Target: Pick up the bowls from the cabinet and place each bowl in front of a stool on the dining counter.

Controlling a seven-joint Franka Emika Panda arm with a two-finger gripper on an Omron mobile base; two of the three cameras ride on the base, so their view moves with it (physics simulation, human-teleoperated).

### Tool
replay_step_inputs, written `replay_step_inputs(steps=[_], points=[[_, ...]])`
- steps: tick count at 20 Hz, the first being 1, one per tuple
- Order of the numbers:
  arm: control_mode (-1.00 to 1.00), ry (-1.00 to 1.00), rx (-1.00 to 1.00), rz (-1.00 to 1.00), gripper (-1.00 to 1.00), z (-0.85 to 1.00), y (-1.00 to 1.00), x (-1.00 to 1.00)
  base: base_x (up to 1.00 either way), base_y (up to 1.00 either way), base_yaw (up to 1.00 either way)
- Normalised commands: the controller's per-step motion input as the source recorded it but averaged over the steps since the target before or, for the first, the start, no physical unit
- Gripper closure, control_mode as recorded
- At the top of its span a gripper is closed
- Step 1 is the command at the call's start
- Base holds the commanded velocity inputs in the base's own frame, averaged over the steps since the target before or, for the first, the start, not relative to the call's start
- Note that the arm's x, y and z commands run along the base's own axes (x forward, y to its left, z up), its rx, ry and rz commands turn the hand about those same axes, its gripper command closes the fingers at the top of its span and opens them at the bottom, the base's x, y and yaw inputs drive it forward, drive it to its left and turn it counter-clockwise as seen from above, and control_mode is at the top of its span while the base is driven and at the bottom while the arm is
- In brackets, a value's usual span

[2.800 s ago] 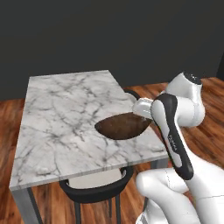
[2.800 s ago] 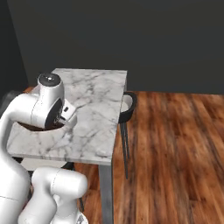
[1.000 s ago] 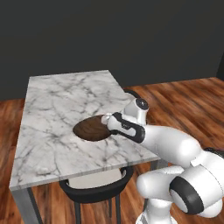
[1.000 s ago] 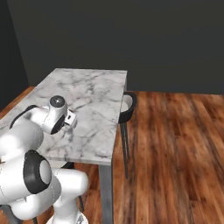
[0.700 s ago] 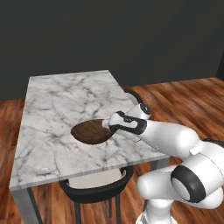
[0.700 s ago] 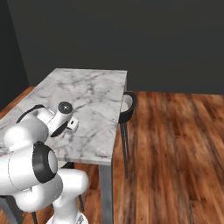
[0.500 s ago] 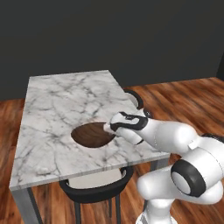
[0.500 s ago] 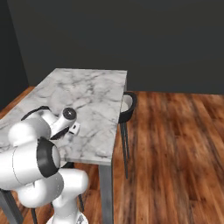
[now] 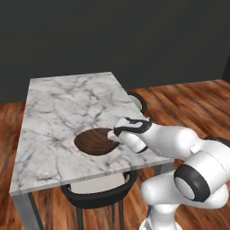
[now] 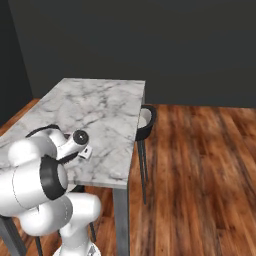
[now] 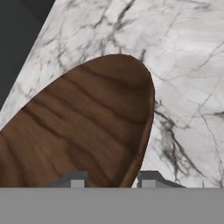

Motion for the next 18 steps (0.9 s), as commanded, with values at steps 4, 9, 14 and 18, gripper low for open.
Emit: replay_step_inputs(steps=[4, 9, 14, 18], points=[[-1.0, 0.03, -0.07, 0.0, 1.0, -0.31, 0.0, 0.0, 0.0, 0.0, 0.0], [-1.0, 0.02, -0.05, 0.0, 1.0, -0.19, 0.0, 0.0, 0.0, 0.0, 0.0], [-1.0, 0.0, 0.0, 0.0, 1.0, 0.0, 0.0, 0.0, 0.0, 0.0, 0.0], [-1.0, 0.0, 0.0, 0.0, -1.0, 0.0, 0.0, 0.0, 0.0, 0.0, 0.0]])
